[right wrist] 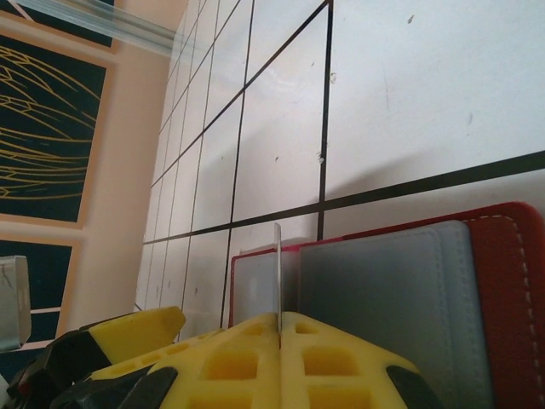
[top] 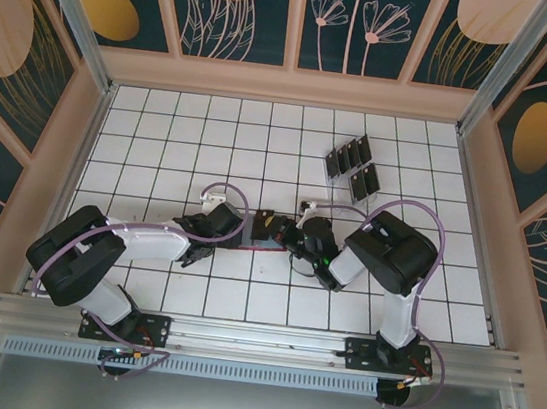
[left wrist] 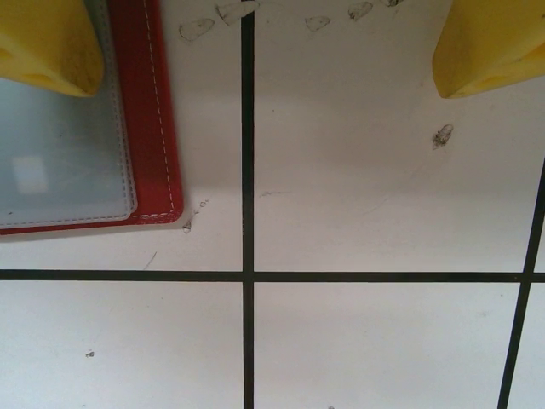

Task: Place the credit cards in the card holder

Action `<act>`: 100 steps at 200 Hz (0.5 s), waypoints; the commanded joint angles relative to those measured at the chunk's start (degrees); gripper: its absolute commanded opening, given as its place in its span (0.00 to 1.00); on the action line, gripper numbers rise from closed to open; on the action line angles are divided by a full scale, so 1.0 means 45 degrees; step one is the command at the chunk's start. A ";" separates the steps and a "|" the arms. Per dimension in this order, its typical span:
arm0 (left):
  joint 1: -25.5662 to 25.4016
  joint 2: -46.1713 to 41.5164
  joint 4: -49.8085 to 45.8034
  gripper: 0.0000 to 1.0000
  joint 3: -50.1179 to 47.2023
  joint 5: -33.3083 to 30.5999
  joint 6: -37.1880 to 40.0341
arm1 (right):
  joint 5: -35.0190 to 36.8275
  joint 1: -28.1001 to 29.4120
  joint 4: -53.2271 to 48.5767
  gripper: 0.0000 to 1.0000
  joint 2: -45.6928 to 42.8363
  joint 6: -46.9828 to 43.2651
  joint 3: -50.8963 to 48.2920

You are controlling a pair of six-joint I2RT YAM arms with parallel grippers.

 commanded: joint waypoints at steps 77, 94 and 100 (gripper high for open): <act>0.0083 0.0027 -0.0845 0.98 -0.0367 0.0030 0.0030 | -0.0807 -0.0090 0.1139 0.00 0.0241 0.0601 -0.0687; 0.0079 0.0033 -0.0873 0.98 -0.0348 0.0030 0.0021 | -0.0864 -0.0074 0.1139 0.00 0.0242 0.0676 -0.0770; 0.0088 0.0038 -0.0864 0.98 -0.0348 0.0030 0.0017 | -0.0899 -0.0102 0.1108 0.00 0.0256 0.0726 -0.0772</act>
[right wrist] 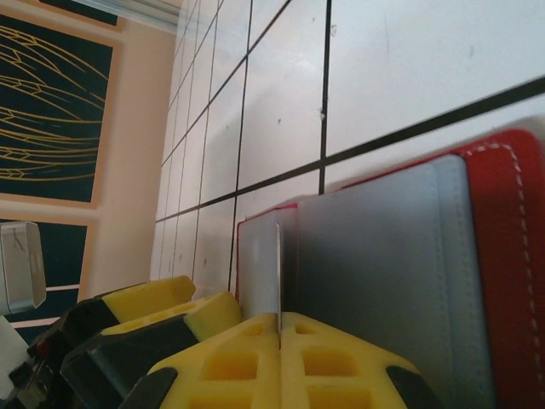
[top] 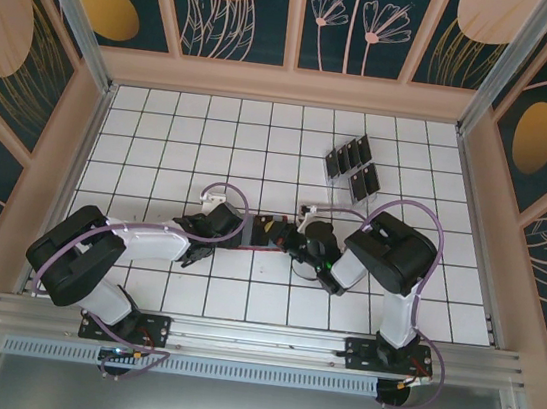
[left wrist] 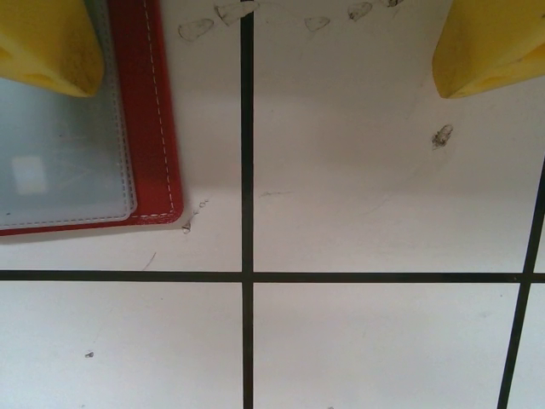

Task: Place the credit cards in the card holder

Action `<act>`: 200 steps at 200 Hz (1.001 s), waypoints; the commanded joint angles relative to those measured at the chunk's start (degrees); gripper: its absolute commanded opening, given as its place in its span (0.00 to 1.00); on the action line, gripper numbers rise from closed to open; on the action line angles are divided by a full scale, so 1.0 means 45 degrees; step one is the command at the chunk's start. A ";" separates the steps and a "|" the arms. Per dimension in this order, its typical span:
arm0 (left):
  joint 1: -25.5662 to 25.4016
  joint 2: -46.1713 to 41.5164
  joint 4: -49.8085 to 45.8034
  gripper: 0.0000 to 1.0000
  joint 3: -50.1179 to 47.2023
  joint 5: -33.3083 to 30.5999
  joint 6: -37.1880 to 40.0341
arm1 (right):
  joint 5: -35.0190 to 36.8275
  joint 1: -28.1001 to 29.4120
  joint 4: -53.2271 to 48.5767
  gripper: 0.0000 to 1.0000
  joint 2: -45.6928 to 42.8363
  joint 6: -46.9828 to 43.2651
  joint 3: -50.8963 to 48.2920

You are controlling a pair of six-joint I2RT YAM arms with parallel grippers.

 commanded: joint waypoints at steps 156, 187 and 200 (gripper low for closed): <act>0.0078 -0.0055 -0.0828 0.99 -0.0426 0.0108 -0.0019 | -0.0744 -0.0130 -0.0009 0.00 0.1110 0.0373 0.0622; 0.0083 -0.0037 -0.0778 0.99 -0.0451 0.0128 -0.0046 | -0.0878 -0.0113 -0.0011 0.00 0.1286 0.0467 0.0781; 0.0080 -0.0051 -0.0780 0.98 -0.0426 0.0143 -0.0034 | -0.0946 -0.0101 -0.0055 0.00 0.1341 0.0494 0.0857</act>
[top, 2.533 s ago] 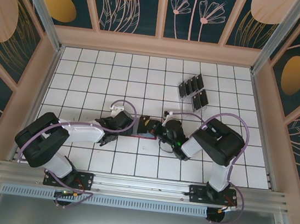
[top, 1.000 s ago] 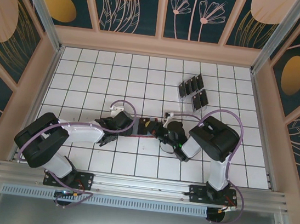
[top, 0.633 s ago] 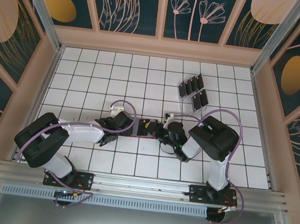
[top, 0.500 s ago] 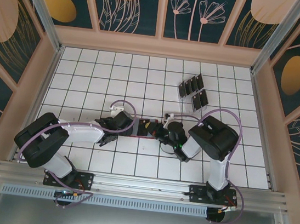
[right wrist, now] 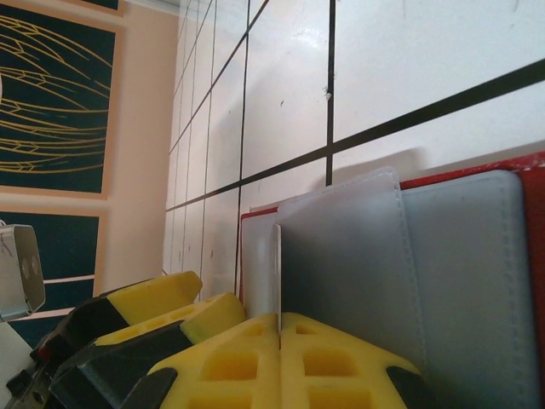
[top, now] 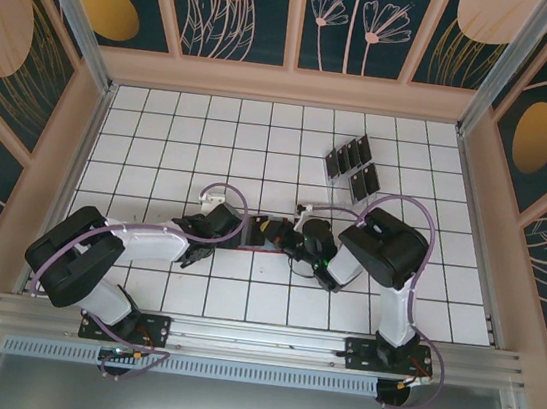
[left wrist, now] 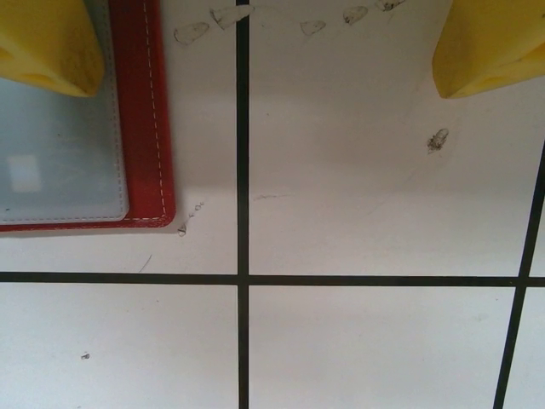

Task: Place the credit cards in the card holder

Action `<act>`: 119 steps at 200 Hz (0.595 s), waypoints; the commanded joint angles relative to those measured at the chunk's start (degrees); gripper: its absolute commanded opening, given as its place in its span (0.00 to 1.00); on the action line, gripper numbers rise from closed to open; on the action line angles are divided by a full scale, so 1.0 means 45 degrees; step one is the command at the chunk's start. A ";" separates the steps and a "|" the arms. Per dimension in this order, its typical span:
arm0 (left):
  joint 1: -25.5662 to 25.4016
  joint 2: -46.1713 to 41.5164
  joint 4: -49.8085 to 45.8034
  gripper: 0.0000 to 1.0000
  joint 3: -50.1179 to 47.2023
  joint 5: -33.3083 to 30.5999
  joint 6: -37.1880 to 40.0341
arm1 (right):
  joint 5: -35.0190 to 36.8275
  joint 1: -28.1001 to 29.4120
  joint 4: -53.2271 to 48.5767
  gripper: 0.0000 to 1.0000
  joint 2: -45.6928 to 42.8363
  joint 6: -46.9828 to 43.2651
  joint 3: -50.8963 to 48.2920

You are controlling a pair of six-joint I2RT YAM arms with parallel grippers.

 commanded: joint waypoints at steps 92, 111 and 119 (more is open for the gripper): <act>0.0083 -0.0342 -0.1301 0.99 0.0218 0.0059 -0.0155 | -0.0073 -0.0066 -0.3211 0.26 -0.0928 -0.1018 0.0664; 0.0130 -0.0493 -0.1623 0.98 0.0642 -0.0111 -0.0158 | -0.0025 -0.0159 -0.4779 0.38 -0.1513 -0.1631 0.1151; 0.0205 -0.0564 -0.1711 0.99 0.0776 -0.0140 -0.0158 | -0.0042 -0.0202 -0.5301 0.42 -0.1674 -0.1814 0.1322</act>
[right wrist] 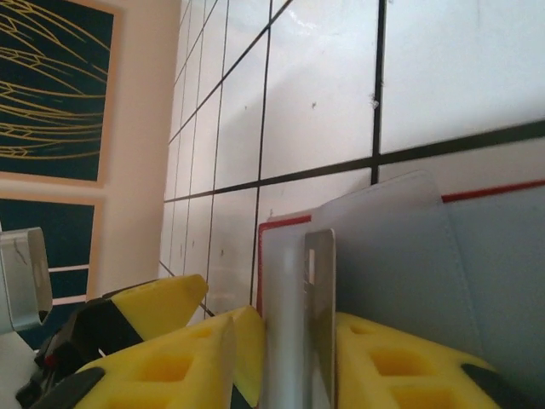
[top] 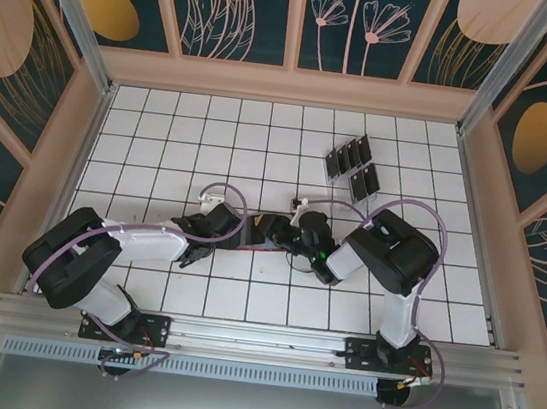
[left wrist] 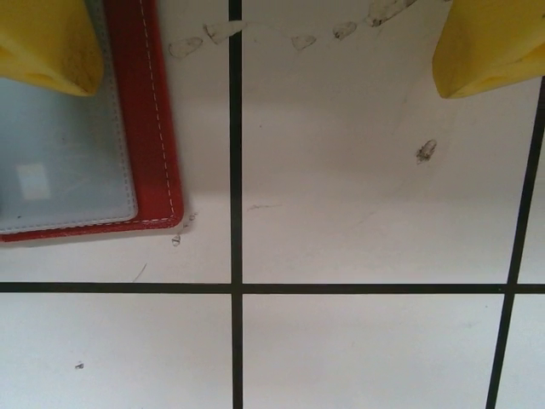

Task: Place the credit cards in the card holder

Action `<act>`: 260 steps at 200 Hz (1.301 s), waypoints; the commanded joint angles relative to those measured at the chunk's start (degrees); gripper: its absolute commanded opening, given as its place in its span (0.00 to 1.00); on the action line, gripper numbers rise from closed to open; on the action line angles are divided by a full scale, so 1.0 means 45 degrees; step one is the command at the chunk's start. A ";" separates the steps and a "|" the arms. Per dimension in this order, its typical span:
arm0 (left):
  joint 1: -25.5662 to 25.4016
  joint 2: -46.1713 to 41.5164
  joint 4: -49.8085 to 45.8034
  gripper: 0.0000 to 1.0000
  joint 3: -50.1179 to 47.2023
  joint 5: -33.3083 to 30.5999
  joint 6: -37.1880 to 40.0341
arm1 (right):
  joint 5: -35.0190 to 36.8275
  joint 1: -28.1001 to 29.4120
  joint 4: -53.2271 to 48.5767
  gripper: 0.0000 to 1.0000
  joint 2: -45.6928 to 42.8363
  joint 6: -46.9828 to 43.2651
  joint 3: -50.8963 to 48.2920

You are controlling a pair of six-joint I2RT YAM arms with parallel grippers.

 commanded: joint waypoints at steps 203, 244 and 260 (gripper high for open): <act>0.1011 0.0238 -0.0613 0.98 0.0043 0.0797 -0.0841 | 0.2139 0.1081 -1.2658 0.52 0.0013 -0.4583 0.5685; 0.1109 0.0202 -0.0570 0.99 0.0101 0.0664 -0.0898 | 0.2441 0.1619 -1.3482 0.53 0.0426 -0.5095 0.6514; 0.1335 0.0054 -0.0540 0.99 0.0082 0.0742 -0.0889 | 0.2331 0.1730 -1.3524 0.53 0.0399 -0.5185 0.6606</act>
